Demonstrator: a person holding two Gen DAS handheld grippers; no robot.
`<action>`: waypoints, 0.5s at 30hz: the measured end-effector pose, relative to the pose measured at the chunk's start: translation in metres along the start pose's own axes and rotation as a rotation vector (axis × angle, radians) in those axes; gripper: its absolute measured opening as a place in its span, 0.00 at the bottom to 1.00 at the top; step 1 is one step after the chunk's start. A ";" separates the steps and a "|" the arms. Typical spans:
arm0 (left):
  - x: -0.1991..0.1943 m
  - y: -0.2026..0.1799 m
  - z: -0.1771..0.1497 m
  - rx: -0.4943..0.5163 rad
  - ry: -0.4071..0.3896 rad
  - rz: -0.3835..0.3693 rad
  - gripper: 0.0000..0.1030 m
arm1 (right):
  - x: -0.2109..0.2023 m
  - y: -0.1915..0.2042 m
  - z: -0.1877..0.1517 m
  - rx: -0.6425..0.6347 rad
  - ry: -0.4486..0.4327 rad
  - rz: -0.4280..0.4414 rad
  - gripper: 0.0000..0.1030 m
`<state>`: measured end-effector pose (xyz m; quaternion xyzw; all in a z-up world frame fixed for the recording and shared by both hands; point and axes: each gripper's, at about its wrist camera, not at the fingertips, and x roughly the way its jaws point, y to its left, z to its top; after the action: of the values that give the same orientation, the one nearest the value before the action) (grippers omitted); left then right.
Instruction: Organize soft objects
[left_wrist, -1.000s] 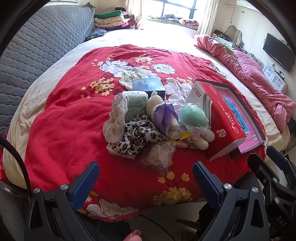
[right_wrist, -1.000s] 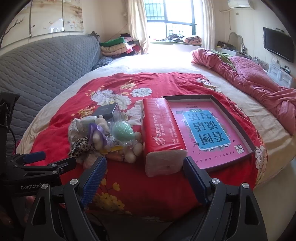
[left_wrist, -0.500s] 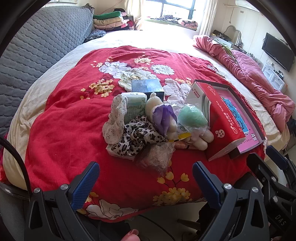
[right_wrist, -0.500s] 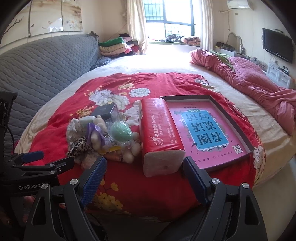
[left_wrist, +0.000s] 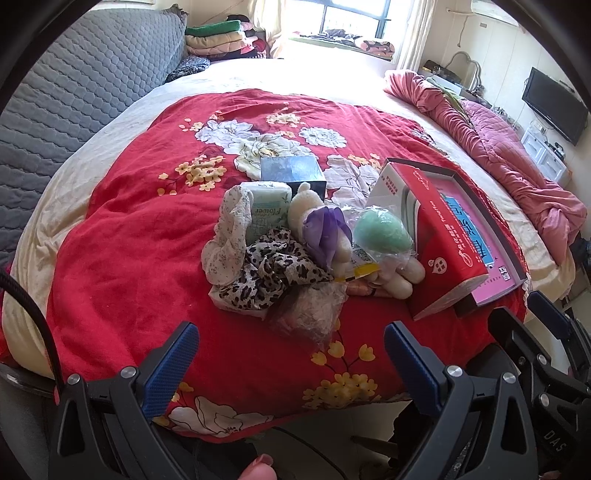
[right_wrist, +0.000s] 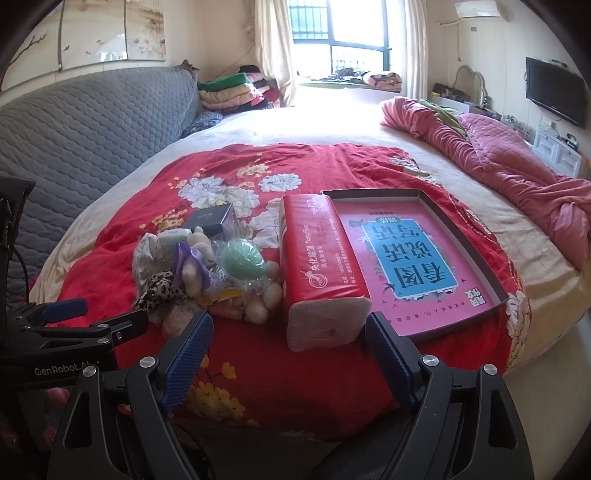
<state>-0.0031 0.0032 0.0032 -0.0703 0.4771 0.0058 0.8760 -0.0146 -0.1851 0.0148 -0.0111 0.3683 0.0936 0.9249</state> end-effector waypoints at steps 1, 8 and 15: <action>0.001 0.001 0.000 -0.003 0.001 -0.002 0.98 | 0.000 0.001 0.000 -0.003 -0.001 0.001 0.83; 0.006 0.014 0.001 -0.042 0.007 -0.034 0.98 | 0.003 0.012 0.002 -0.068 -0.016 0.017 0.83; 0.015 0.044 0.006 -0.129 0.003 -0.056 0.98 | 0.018 0.026 0.011 -0.154 -0.010 0.036 0.83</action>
<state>0.0067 0.0471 -0.0110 -0.1398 0.4751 0.0118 0.8687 0.0003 -0.1555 0.0117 -0.0751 0.3555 0.1385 0.9213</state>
